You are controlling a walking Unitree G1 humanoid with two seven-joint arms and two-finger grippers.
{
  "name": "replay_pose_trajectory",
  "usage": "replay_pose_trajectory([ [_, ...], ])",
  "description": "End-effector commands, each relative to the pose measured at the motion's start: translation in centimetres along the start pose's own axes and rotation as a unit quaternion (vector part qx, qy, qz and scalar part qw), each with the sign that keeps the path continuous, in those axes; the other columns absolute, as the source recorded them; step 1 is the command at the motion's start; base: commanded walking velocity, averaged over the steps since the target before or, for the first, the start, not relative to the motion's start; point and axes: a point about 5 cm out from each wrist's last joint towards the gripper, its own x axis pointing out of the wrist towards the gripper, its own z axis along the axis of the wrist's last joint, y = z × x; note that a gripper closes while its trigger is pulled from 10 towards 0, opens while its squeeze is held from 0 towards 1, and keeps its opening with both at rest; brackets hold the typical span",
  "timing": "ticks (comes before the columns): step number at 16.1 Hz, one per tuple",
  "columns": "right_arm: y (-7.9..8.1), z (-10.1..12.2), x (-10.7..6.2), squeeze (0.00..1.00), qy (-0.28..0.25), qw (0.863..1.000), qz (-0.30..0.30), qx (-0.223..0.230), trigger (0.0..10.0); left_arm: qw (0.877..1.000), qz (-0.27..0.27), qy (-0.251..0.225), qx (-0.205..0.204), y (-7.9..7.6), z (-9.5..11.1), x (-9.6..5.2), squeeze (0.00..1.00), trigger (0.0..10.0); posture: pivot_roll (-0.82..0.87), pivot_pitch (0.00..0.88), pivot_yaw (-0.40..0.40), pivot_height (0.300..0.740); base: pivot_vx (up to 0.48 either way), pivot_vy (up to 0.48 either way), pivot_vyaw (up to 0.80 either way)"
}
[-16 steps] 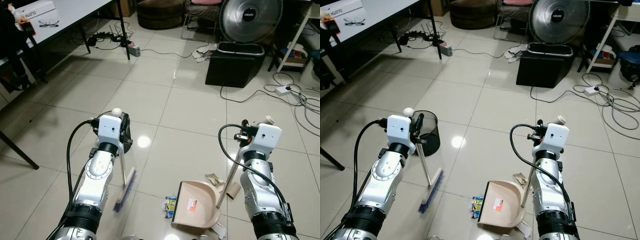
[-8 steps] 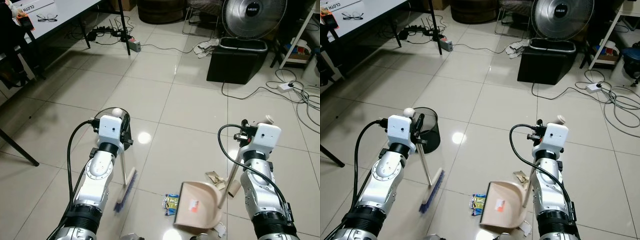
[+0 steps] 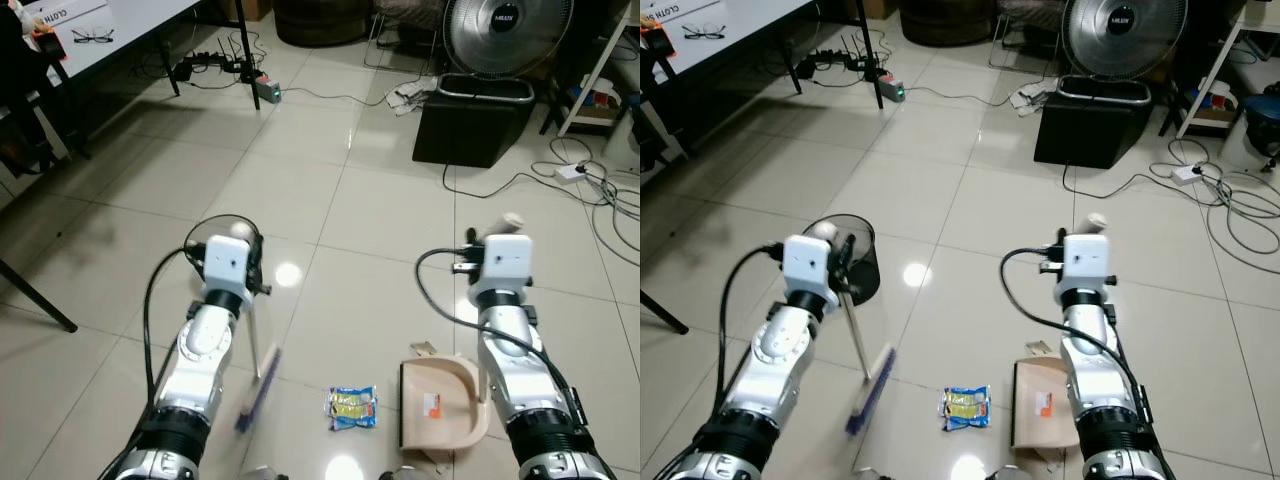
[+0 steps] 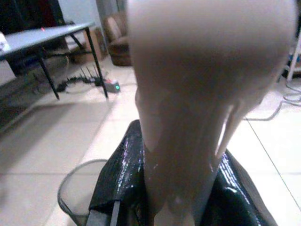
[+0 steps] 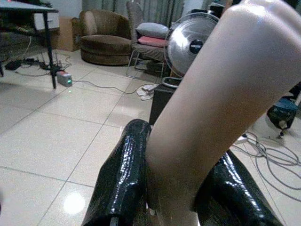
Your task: Sweep floor
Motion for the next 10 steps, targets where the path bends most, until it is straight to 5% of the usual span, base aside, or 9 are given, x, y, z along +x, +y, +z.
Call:
replay_pose_trajectory([
  [1,0.7,1.0,0.6,0.0,-0.025,1.0,0.011,-0.002,10.0,1.0,-0.007,-0.011,0.006,-0.1,0.4,0.3,0.0,10.0,-0.02,0.124,0.057,0.74,0.0,0.0,0.0],
  [10,4.5,0.6,0.5,0.0,-0.035,0.998,0.037,-0.032,10.0,0.999,-0.032,-0.026,0.01,-1.1,0.3,0.4,0.0,10.0,0.03,0.213,0.069,0.74,0.0,0.0,0.0],
])
